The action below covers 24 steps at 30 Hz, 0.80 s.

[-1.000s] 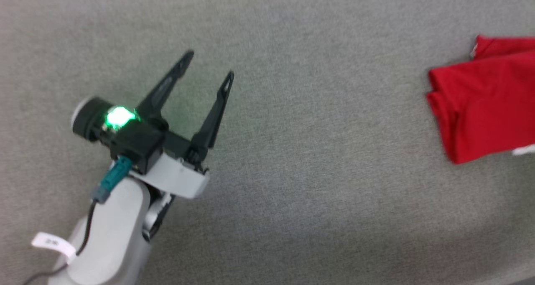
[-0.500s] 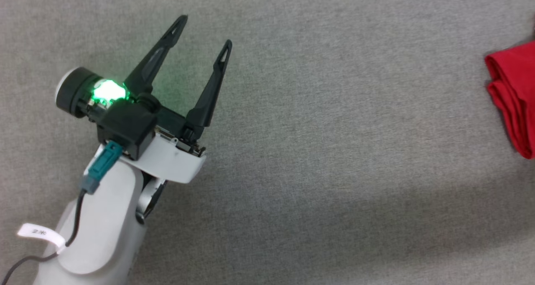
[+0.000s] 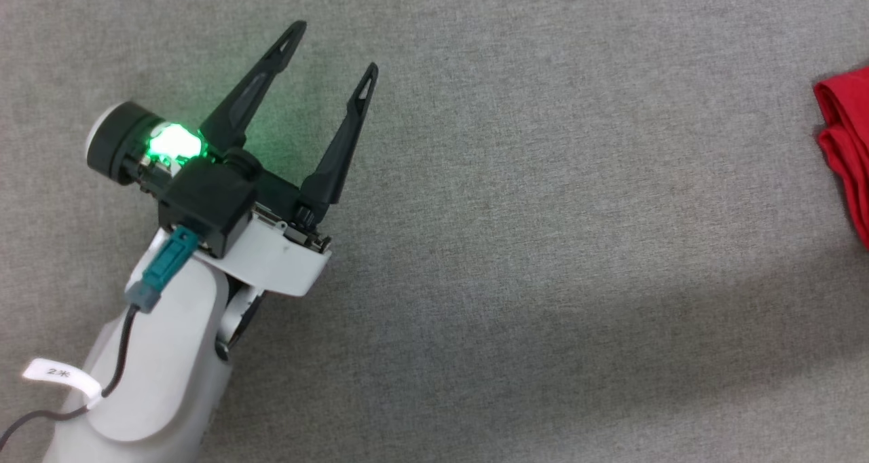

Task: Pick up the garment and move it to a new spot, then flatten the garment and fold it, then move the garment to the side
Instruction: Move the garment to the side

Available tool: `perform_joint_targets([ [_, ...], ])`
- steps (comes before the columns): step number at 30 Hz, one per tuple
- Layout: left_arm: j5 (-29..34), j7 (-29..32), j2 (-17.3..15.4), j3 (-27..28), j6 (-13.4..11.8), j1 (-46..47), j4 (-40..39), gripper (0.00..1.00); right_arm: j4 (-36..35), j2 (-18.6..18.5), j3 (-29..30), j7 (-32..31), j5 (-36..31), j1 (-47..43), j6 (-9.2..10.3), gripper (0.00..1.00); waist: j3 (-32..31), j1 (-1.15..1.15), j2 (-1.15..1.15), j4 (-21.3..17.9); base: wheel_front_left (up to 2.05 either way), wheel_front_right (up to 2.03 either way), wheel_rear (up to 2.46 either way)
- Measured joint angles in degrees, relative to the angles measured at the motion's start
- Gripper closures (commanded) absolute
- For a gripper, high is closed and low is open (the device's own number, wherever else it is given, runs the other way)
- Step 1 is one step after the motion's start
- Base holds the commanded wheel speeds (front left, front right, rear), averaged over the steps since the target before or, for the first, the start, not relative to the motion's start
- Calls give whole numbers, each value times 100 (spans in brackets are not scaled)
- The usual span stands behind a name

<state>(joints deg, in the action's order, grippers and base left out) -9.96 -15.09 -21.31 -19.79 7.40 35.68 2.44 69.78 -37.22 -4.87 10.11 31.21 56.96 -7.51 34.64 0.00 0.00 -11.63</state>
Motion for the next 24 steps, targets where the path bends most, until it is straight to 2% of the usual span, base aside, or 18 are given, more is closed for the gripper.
perform_joint_targets([
  [1,-2,0,-3,4,-1,-1,1,0,43,1,-5,14,-4,31,0,94,-4,0,0,-4,0,0,0],
  [2,-2,0,-4,10,-4,-3,4,0,81,-9,-29,59,-32,60,-1,56,-13,0,0,-8,0,0,0],
  [3,-3,0,0,12,-10,-8,8,0,102,-19,-64,81,-80,80,0,0,-28,0,0,-10,0,0,0],
  [8,-16,1,93,48,-71,-115,51,0,58,-66,-309,166,-169,118,0,0,-183,0,0,0,0,0,0],
  [16,-151,1,397,294,-120,-565,148,0,-445,-272,-960,64,-149,-148,0,0,-617,0,0,97,0,0,0],
  [24,-302,1,739,723,-118,-1289,482,0,-1276,214,-1683,210,290,-849,-1,0,-1201,0,0,313,0,0,0],
])
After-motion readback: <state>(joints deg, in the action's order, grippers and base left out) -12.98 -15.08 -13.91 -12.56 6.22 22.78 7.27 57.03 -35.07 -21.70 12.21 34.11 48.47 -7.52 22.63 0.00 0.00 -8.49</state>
